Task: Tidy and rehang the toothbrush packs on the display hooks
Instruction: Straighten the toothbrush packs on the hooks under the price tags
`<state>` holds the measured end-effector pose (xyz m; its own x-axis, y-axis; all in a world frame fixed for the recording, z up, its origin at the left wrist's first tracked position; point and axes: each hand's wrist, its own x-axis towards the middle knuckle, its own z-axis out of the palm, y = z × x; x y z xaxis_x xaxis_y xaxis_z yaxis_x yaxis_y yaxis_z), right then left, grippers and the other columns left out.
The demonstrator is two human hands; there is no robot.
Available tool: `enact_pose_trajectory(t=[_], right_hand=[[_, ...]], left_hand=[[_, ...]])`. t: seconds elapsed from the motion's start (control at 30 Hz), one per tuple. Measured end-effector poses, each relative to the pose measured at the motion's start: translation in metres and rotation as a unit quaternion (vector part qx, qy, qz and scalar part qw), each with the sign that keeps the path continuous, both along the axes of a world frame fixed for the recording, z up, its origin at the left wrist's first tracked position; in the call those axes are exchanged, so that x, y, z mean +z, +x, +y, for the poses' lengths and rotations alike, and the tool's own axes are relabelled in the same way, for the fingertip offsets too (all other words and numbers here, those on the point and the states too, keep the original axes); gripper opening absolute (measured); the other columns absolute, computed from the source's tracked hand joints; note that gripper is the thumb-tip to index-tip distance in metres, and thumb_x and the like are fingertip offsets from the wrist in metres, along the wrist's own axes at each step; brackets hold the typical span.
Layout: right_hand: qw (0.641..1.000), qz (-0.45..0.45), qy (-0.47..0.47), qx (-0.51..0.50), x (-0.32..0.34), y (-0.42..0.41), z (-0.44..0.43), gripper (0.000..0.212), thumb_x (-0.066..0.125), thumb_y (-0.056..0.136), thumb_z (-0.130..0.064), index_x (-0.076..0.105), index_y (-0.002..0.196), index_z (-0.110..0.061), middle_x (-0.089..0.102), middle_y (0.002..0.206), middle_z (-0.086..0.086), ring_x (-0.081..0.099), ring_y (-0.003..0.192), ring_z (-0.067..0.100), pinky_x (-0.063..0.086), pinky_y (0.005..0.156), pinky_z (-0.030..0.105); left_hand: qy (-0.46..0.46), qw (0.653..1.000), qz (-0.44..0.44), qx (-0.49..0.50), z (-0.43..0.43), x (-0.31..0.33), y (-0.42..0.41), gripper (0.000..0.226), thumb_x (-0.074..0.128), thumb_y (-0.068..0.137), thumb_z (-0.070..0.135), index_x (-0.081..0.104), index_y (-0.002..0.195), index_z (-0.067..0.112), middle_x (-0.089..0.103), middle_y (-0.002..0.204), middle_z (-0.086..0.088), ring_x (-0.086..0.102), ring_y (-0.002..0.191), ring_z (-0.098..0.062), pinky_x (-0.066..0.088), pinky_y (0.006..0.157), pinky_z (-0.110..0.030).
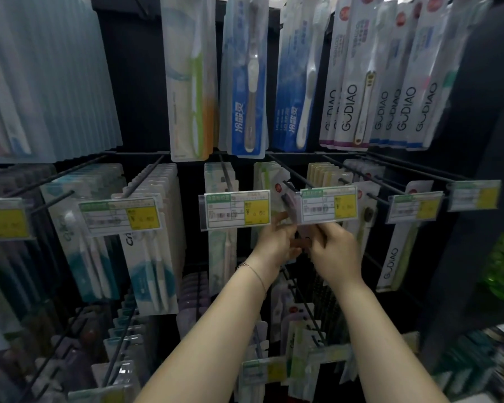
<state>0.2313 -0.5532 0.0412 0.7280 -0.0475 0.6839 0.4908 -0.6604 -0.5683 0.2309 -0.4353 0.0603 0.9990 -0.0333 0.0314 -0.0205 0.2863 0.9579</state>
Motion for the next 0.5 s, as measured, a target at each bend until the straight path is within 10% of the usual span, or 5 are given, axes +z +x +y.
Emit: enact_pose_trajectory(t=[0.3,0.5], right_hand=[[0.998,0.053,-0.018,-0.007,0.009,0.002,-0.009,0.025,0.047,0.1,-0.017,0.068,0.114,-0.017,0.071,0.11,0.007,0.063,0.099,0.032,0.047,0.072,0.034],[0.993,0.11,0.016,0.033,0.019,0.003,-0.01,0.025,0.045,0.103,-0.026,0.065,0.117,-0.022,0.064,0.109,-0.002,0.055,0.098,0.018,0.044,0.083,0.031]], left_hand=[[-0.003,1.0,-0.014,0.024,-0.004,-0.006,-0.007,0.015,0.05,0.104,0.016,0.06,0.112,0.024,0.07,0.105,-0.004,0.065,0.087,-0.021,0.047,0.068,-0.027],[-0.032,0.997,-0.006,0.07,-0.003,-0.006,-0.007,0.011,0.048,0.104,0.008,0.055,0.096,0.011,0.061,0.088,-0.01,0.059,0.054,-0.008,0.048,0.057,-0.02]])
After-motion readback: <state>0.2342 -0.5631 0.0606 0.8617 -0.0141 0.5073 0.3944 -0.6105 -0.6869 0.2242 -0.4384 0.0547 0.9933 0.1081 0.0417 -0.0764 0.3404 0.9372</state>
